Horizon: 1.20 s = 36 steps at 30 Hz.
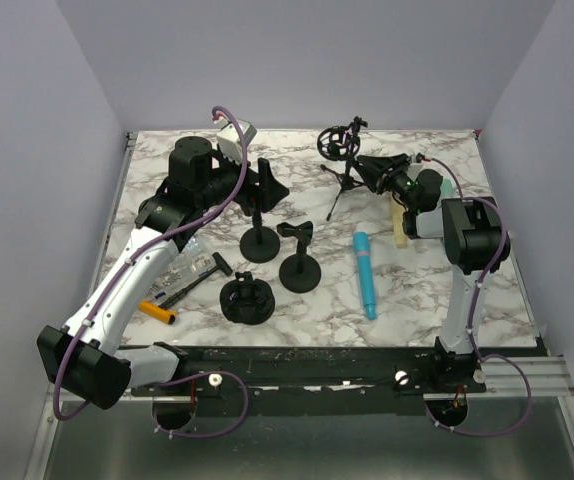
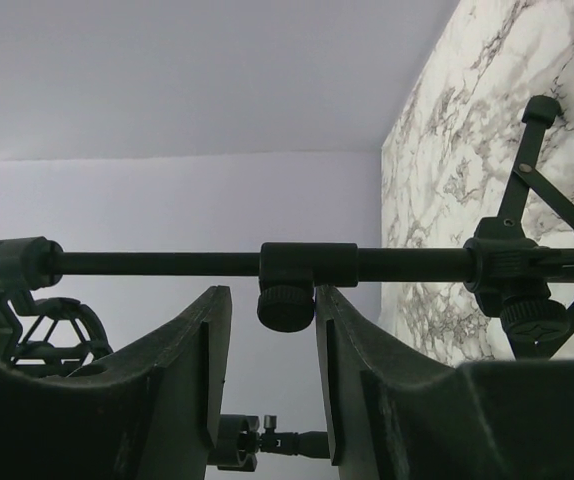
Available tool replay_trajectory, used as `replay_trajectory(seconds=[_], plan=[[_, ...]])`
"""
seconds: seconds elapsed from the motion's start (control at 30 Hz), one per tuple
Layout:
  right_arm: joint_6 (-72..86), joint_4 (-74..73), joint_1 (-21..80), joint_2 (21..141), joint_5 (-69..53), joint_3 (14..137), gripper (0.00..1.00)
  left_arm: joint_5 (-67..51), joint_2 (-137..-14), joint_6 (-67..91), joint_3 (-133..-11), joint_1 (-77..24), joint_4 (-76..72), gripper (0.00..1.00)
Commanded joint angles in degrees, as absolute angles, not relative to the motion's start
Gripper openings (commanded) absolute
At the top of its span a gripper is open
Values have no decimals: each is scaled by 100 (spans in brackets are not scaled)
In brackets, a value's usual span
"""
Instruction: Remove the microphone from the stand
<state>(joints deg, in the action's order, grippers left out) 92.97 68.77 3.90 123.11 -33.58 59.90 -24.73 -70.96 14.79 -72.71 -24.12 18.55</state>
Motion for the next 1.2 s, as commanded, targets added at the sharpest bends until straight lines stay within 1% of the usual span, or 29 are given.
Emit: replay_trajectory(seconds=[0.0,0.07,0.13,0.23,0.33,0.5,0.53,0.57,0.63,0.67,0.77,0.9,1.0,1.17], plan=[[9342,7123,352,12364,-3515,6007,43,-2585,-7075,1424,-7352,-2443,1830,85],[9351,7136,352,12416,-3536,6057,40,-2576,-7075,1424,-7352,-2443,1833,85],[9376,7143,352,12456,-3576,6085,40,-2584,-7080,1424,-7354,-2443,1837,85],[9313,7087,352,12424,-3599,6056,46,-2580,-7071,1424,-7358,-2443,1836,85],[9210,6993,352,12380,-3617,6080,46,-2601,-7075,1433,-7356,-2443,1833,85],[9174,6943,352,12434,-3669,6210,38,-2609,-7062,1437,-7356,-2443,1831,85],[9133,6914,352,12449,-3680,6233,33,-2604,-7066,1433,-7355,-2443,1829,85],[9086,6863,352,12450,-3702,6267,24,-2601,-7064,1426,-7355,-2443,1834,85],[8804,6593,352,12425,-3776,6363,4,-2584,-7068,1424,-7356,-2443,1831,85],[8599,6335,360,12389,-3779,6395,1,-2585,-7066,1424,-7356,-2443,1829,85],[7794,5729,360,12189,-3697,6385,1,-2596,-7067,1424,-7356,-2443,1834,85],[5867,4421,378,11758,-3265,6390,1,-2598,-7059,1424,-7356,-2443,1832,85],[4828,3860,405,11524,-2903,6379,1,-2611,-7058,1435,-7354,-2443,1820,85],[2709,2989,927,10974,-1548,6338,0,-2603,-7075,1441,-7348,-2443,1811,85]])
